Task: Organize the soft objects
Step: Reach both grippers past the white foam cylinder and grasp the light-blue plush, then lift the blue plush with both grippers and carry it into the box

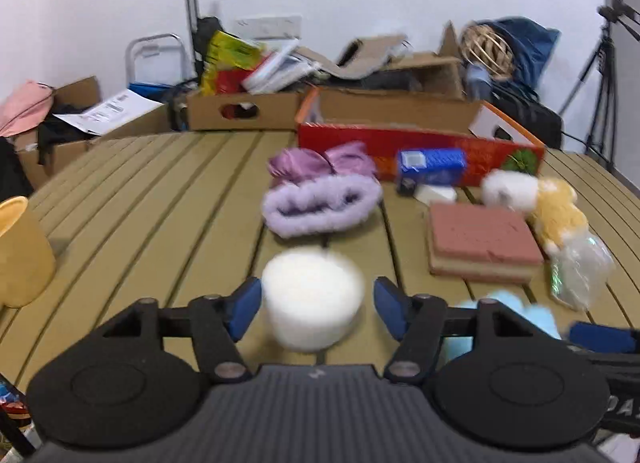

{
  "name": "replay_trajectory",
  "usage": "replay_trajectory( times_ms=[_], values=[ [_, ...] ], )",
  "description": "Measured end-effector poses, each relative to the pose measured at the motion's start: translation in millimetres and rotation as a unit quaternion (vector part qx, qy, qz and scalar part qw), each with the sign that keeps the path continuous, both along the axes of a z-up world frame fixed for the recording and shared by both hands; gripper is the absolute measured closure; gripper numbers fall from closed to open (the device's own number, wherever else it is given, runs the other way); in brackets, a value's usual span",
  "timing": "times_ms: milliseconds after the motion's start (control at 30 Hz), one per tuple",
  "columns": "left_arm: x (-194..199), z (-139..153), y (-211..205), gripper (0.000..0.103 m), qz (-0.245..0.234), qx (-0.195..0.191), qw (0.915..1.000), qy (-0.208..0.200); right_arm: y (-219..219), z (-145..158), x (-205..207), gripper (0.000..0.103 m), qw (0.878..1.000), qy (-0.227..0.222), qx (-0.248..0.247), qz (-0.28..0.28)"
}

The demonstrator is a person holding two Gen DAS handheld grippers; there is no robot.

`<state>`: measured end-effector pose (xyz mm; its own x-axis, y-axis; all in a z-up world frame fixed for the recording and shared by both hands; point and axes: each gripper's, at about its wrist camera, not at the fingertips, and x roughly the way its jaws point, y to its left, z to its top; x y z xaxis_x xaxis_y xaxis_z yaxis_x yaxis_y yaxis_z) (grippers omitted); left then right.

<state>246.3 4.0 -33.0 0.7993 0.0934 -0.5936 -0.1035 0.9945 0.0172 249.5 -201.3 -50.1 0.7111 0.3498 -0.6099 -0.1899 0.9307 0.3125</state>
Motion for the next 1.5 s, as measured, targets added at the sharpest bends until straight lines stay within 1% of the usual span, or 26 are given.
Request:
replay_trajectory(
  times_ms=[33, 100, 200, 300, 400, 467, 500, 567, 633, 700, 733, 800, 833, 867, 933, 967, 1133, 1167, 1200, 1233, 1267, 1300, 1333, 1400, 1433, 1500],
  values=[
    [-1, 0, 0, 0.028, -0.005, -0.011, 0.9999, 0.005, 4, 0, -2, 0.026, 1.0, -0.003, -0.003, 0.006],
    [-1, 1, 2, 0.027, -0.007, -0.025, 0.9996, 0.009, 11, 0, -4, 0.026, 1.0, -0.009, -0.012, 0.018],
    [-1, 0, 4, 0.025, 0.0, -0.03, 0.9994, 0.014, 16, 0, -8, 0.027, 0.999, -0.015, -0.016, 0.03],
    [2, -3, 7, 0.023, 0.009, -0.037, 0.9989, 0.027, 15, 1, -10, 0.029, 0.999, -0.019, -0.018, 0.025],
    [7, -9, 12, 0.023, 0.018, -0.048, 0.9976, 0.045, 10, 0, -9, 0.039, 1.0, -0.016, -0.002, 0.026],
    [9, -11, 13, 0.023, 0.022, -0.055, 0.9967, 0.056, 10, 1, -8, 0.053, 0.999, -0.015, 0.009, 0.034],
    [8, -11, 14, 0.023, 0.025, -0.054, 0.9967, 0.055, 11, 1, -9, 0.055, 0.999, -0.018, 0.01, 0.036],
    [4, -8, 14, 0.023, 0.026, -0.052, 0.9972, 0.048, 11, 1, -9, 0.056, 0.999, -0.023, 0.006, 0.034],
    [-2, -4, 16, 0.023, 0.033, -0.062, 0.9967, 0.042, 7, -1, -7, 0.056, 0.999, -0.017, 0.02, 0.03],
    [-12, 4, 15, 0.023, 0.033, -0.069, 0.9968, 0.021, 1, -2, -4, 0.057, 0.999, -0.007, 0.038, 0.022],
    [-17, 8, 12, 0.023, 0.018, -0.074, 0.997, 0.008, -3, -3, -2, 0.059, 0.999, -0.001, 0.051, 0.017],
    [-20, 11, 5, 0.024, -0.021, -0.095, 0.9952, 0.008, -9, -5, 1, 0.06, 0.997, 0.012, 0.072, 0.008],
    [-19, 9, 2, 0.027, -0.039, -0.109, 0.9931, 0.018, -11, -6, 2, 0.06, 0.996, 0.018, 0.082, 0.005],
    [-17, 7, 1, 0.032, -0.046, -0.122, 0.9911, 0.028, -12, -7, 2, 0.059, 0.996, 0.023, 0.088, 0.001],
    [-9, 1, 4, 0.034, -0.053, -0.159, 0.9843, 0.054, -15, -6, 2, 0.059, 0.996, 0.024, 0.087, -0.014],
    [-6, -1, 5, 0.033, -0.051, -0.17, 0.9822, 0.061, -16, -5, 2, 0.057, 0.996, 0.026, 0.088, -0.018],
    [-2, -9, 7, 0.041, -0.055, -0.192, 0.9763, 0.084, -24, -5, 3, 0.056, 0.994, 0.03, 0.096, -0.039],
    [-1, -9, 7, 0.044, -0.056, -0.198, 0.9751, 0.084, -25, -6, 4, 0.056, 0.993, 0.036, 0.104, -0.039],
    [-1, -10, 9, 0.051, -0.057, -0.204, 0.9736, 0.085, -27, -8, 5, 0.057, 0.992, 0.045, 0.116, -0.037],
    [-2, -11, 9, 0.054, -0.061, -0.212, 0.9717, 0.085, -29, -10, 5, 0.057, 0.99, 0.05, 0.127, -0.035],
    [-2, -10, 9, 0.059, -0.068, -0.22, 0.9695, 0.084, -30, -11, 5, 0.057, 0.988, 0.055, 0.138, -0.032],
    [-2, -11, 8, 0.063, -0.077, -0.228, 0.9671, 0.084, -30, -12, 6, 0.057, 0.987, 0.058, 0.146, -0.028],
    [-2, -11, 7, 0.063, -0.087, -0.237, 0.9637, 0.086, -29, -13, 5, 0.06, 0.987, 0.059, 0.149, -0.026],
    [-1, -13, 6, 0.063, -0.108, -0.262, 0.9541, 0.097, -26, -13, 5, 0.063, 0.988, 0.06, 0.142, -0.027],
    [-1, -14, 4, 0.063, -0.111, -0.264, 0.9529, 0.101, -26, -13, 5, 0.065, 0.988, 0.06, 0.14, -0.029],
    [1, -16, 0, 0.062, -0.11, -0.254, 0.9551, 0.106, -28, -15, 7, 0.067, 0.986, 0.067, 0.147, -0.032]
  ],
)
